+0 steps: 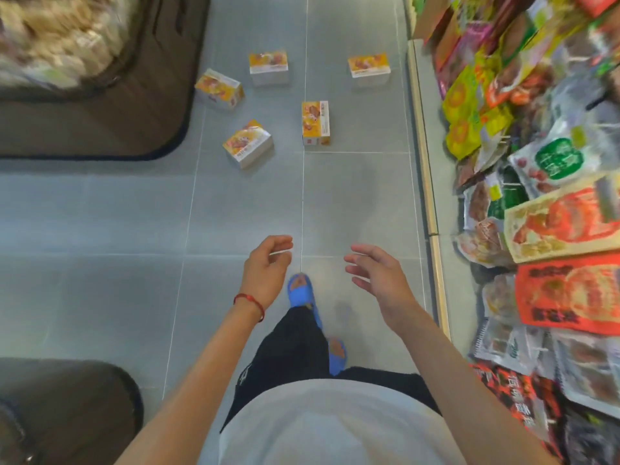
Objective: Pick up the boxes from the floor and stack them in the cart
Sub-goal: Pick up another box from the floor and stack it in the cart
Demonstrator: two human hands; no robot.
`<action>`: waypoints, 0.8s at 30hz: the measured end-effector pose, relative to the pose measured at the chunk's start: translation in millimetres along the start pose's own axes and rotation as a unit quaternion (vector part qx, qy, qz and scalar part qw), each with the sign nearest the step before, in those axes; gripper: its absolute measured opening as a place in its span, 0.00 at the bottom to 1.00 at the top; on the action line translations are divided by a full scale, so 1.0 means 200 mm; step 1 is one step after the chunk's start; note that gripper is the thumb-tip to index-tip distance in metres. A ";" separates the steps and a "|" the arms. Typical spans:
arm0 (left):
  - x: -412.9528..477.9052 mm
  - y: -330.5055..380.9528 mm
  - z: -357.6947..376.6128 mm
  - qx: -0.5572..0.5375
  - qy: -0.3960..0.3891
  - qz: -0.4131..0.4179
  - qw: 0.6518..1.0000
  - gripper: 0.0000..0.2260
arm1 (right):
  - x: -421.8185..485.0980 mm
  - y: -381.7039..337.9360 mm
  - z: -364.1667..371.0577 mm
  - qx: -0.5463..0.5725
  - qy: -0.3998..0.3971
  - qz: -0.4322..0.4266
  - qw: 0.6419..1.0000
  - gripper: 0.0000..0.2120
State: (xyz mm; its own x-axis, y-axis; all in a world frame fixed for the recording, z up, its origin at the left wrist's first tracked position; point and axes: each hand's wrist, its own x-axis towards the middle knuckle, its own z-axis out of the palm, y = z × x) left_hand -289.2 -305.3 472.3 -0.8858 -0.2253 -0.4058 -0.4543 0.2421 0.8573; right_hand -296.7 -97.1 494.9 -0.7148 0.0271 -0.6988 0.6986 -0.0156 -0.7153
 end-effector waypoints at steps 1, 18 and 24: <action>0.12 0.03 0.00 -0.001 0.000 -0.003 1.000 0.14 | 0.09 -0.08 0.01 0.002 0.000 -0.001 1.000 0.08; 2.00 0.75 -0.10 0.061 -0.047 -0.045 0.996 0.12 | 1.50 -1.28 0.42 0.098 0.080 0.051 0.991 0.09; 2.65 0.94 -0.04 0.086 -0.075 -0.072 0.991 0.13 | 2.04 -1.60 0.49 0.120 0.080 0.075 0.987 0.07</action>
State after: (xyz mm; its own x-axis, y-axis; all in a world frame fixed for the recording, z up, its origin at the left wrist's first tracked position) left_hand -843.8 -386.3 421.0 -0.8087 -0.1297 -0.5737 -0.5753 0.3779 0.7254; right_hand -815.5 -178.1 437.6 -0.5759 0.1639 -0.8009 0.7555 -0.2676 -0.5980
